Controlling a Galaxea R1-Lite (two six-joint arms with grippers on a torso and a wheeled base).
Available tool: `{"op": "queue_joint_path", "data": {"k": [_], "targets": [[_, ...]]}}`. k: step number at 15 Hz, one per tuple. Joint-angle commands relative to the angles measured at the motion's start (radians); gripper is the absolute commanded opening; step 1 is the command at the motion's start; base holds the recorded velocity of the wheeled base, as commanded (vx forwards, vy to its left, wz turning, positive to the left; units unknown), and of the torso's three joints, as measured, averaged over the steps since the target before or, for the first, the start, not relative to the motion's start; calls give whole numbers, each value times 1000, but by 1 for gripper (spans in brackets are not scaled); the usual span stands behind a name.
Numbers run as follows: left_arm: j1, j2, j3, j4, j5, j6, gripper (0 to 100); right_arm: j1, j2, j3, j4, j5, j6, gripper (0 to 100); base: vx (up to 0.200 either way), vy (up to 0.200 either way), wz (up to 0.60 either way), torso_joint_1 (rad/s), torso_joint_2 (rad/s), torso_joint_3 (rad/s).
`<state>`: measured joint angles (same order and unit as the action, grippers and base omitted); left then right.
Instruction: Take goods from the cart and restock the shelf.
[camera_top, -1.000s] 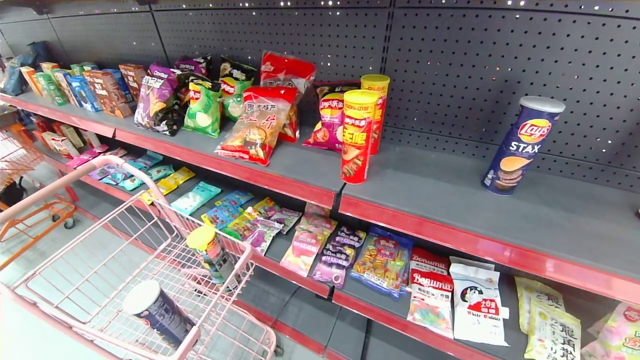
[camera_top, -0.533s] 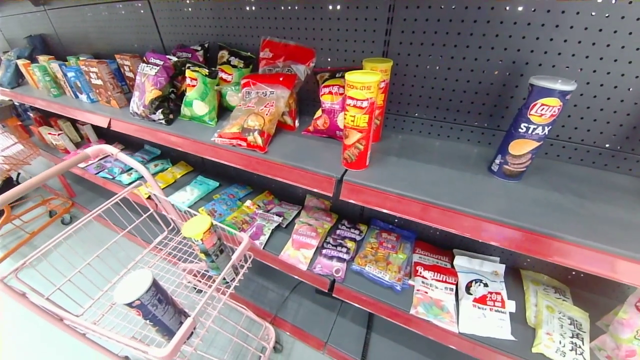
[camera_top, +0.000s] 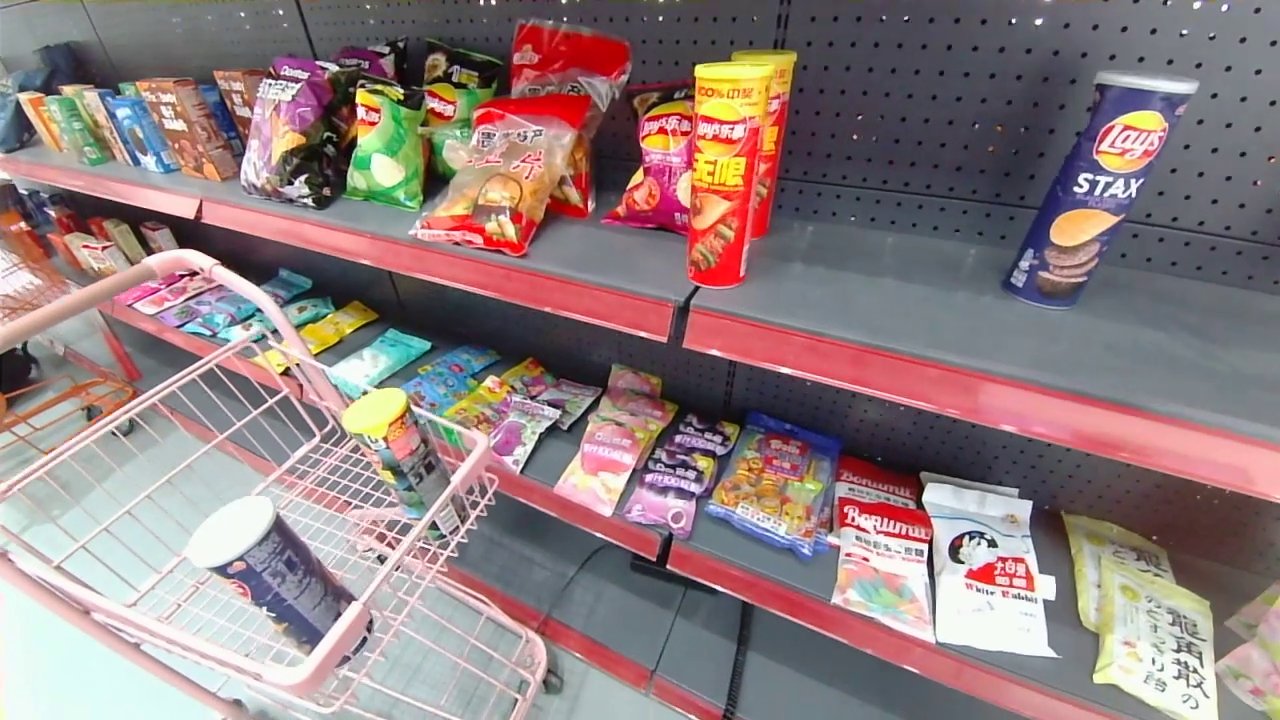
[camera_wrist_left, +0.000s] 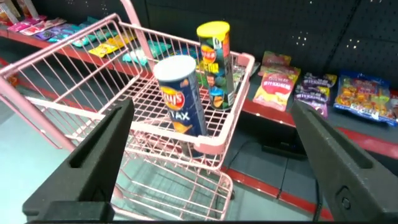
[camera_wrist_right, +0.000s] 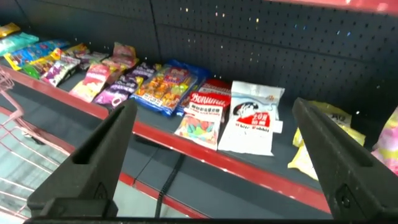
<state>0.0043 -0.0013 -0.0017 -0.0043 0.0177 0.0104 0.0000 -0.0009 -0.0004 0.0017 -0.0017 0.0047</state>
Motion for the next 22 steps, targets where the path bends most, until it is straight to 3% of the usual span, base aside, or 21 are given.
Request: {"op": "queue_joint_path", "data": {"k": [1,5,6,7,8,9,10,11,12,13,15,16,19,22], "targets": [[-1,1,0,0,1,0,100,0,1,-1,0,0,0,100,0,0,0,-183,540,364],[-1,1,0,-2,-10,-9,100,0,1,0,0,0,0,100,0,0,0,-118,382,262],[-7,17,-52,-29,-30,-20,100,0,1,-1,0,0,0,100,0,0,0,-32,95,76],[-41,247,-268,-71,-18,-144,100,0,1,-1,0,0,0,100,0,0,0,-12,61,32],[-38,377,-393,-89,41,-234,100,0,1,-1,0,0,0,100,0,0,0,0,0,0],[-32,437,-446,-89,100,-247,100,0,1,-1,0,0,0,100,0,0,0,0,0,0],[-6,530,-463,-92,237,-222,100,0,1,-1,0,0,0,100,0,0,0,0,0,0],[17,554,-405,-86,306,-182,100,0,1,0,0,0,0,100,0,0,0,0,0,0],[17,581,-348,-97,304,-173,100,0,1,0,0,0,0,100,0,0,0,0,0,0],[17,638,-317,-129,306,-184,100,0,1,0,0,0,0,100,0,0,0,0,0,0],[19,794,-314,-244,301,-262,100,0,1,0,0,0,0,100,0,0,0,0,0,0],[19,866,-308,-310,289,-270,100,0,1,0,0,0,0,100,0,0,0,0,0,0],[19,971,-218,-445,148,-262,100,0,1,0,0,0,0,100,0,0,0,0,0,0],[22,1023,-202,-461,93,-260,100,0,1,0,0,0,0,100,0,0,0,0,0,0]]}}
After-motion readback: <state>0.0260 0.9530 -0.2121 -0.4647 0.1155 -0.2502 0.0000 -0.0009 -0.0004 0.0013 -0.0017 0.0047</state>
